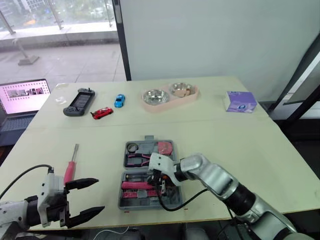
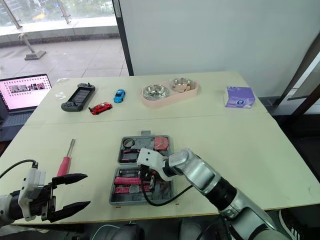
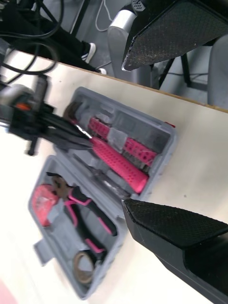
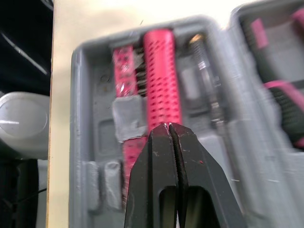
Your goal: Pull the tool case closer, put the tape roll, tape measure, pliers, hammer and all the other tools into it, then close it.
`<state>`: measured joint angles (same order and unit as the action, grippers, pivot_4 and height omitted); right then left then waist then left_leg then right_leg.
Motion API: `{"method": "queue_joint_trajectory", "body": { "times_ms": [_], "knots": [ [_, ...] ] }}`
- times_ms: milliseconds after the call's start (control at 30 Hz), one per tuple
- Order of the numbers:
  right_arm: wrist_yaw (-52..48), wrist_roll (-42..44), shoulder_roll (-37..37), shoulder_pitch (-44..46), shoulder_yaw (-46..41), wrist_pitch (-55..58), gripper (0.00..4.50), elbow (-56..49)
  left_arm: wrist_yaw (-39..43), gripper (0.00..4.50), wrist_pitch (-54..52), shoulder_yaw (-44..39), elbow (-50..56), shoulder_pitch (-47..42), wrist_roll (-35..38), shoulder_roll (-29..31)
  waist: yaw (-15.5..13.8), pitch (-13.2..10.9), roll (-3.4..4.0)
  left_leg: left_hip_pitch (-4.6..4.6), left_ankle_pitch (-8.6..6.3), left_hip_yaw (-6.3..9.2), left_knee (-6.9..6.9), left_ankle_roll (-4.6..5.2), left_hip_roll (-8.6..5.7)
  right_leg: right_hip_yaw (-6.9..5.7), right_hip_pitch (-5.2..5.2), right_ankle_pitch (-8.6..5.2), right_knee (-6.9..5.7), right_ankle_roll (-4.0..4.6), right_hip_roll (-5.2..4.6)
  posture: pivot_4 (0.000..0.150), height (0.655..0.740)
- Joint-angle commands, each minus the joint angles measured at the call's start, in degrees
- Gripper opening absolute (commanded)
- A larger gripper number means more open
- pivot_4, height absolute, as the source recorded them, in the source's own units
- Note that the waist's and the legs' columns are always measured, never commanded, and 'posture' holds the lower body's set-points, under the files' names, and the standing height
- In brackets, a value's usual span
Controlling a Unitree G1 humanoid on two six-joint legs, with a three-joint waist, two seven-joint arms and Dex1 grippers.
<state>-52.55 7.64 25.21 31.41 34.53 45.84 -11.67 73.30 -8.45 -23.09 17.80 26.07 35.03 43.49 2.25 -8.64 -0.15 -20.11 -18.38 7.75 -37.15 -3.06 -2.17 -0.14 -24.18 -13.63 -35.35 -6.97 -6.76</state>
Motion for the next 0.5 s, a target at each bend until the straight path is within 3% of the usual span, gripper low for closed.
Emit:
{"method": "queue_joint_trajectory", "body": {
  "times_ms": [33,267,367,467,500],
  "knots": [
    [-1.46,2.36,2.44,0.78,-4.64,0.45,0.06,-5.46,0.25,4.50,0.13,-0.83,0.65,-0.46,0.82,0.34,-0.04,-0.05,-0.07,-0.33,0.05,0.02,0.00,-0.08,0.00,-0.02,-0.34,0.02,-0.01,-0.01,0.00,0.150,0.7239],
    [-4.05,1.85,8.99,-2.23,-2.99,-0.74,0.06,-8.83,0.48,4.50,0.00,-0.42,0.29,-1.17,0.59,0.42,-0.03,-0.51,-0.26,-0.42,0.05,-0.08,0.09,-0.12,0.00,-0.03,-0.36,0.00,0.16,0.02,-0.04,0.150,0.7239],
    [-2.77,1.05,8.28,-3.77,-1.73,-1.18,0.87,-9.44,0.54,4.50,0.00,-0.39,0.17,-1.25,0.57,0.40,0.03,-0.68,-0.29,-0.41,0.05,-0.09,0.08,-0.11,0.02,-0.03,-0.36,0.01,0.15,0.02,-0.04,0.150,0.7239],
    [-0.65,-0.32,7.06,-4.42,-1.09,-1.84,2.36,-8.34,0.50,4.50,-0.09,-0.45,0.19,-1.26,0.59,0.38,0.01,-0.72,-0.30,-0.40,0.05,-0.11,0.04,-0.11,0.02,-0.03,-0.35,0.00,0.14,0.03,-0.04,0.150,0.7239],
    [-0.26,-0.58,6.81,-4.63,-0.99,-2.03,2.36,-7.91,0.47,4.50,-0.09,-0.44,0.20,-1.26,0.56,0.36,-0.03,-0.72,-0.31,-0.40,0.06,-0.12,0.02,-0.11,0.02,-0.03,-0.34,0.01,0.14,0.04,-0.04,0.150,0.7239]
  ]
}}
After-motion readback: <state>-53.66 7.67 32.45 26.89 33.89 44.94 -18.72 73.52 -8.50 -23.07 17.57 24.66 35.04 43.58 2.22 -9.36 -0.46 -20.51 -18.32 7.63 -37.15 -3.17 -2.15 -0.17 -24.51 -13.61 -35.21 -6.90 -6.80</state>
